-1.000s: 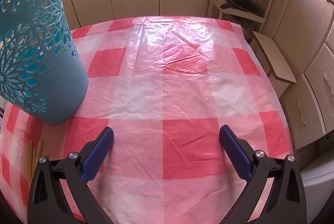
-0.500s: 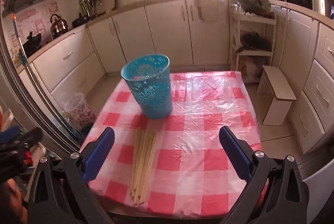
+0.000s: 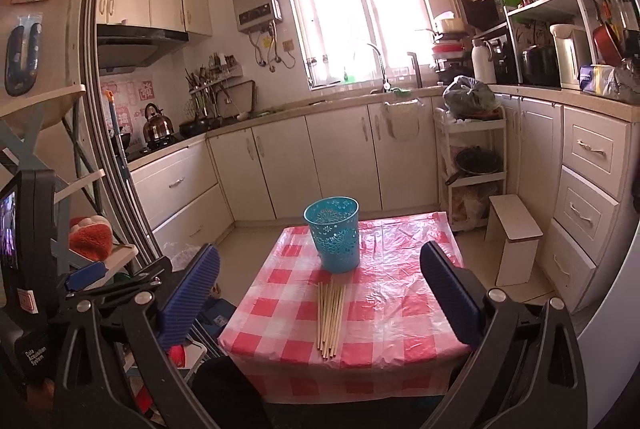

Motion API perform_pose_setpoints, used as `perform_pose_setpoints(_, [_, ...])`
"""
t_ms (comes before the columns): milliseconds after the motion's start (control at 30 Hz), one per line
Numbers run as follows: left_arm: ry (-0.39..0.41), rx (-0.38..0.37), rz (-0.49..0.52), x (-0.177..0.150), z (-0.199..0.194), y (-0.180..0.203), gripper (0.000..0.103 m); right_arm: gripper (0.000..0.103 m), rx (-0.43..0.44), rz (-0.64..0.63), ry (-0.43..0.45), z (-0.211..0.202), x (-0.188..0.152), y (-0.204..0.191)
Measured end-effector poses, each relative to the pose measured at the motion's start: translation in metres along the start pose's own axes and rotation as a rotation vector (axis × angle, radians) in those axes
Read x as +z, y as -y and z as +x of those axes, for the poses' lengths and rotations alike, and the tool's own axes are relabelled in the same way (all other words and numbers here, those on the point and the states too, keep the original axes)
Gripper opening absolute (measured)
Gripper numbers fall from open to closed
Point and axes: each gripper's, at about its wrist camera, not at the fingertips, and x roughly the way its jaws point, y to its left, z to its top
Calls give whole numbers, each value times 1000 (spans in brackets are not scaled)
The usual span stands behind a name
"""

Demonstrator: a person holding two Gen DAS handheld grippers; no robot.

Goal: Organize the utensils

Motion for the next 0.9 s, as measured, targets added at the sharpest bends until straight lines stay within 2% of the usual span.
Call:
perform_pose_setpoints(133, [35,8,-8,-8,-28,-9,95,96,11,-17,49,-24,-5,-6])
perform_pose_setpoints(367, [73,-3,-8,-15,-53,-12,95,96,17,-36,90,-55,-9,-10])
perform_pose_setpoints(900, [107,-3,-5,-19,-74,-10,95,96,24,-34,111,-73,-6,-18])
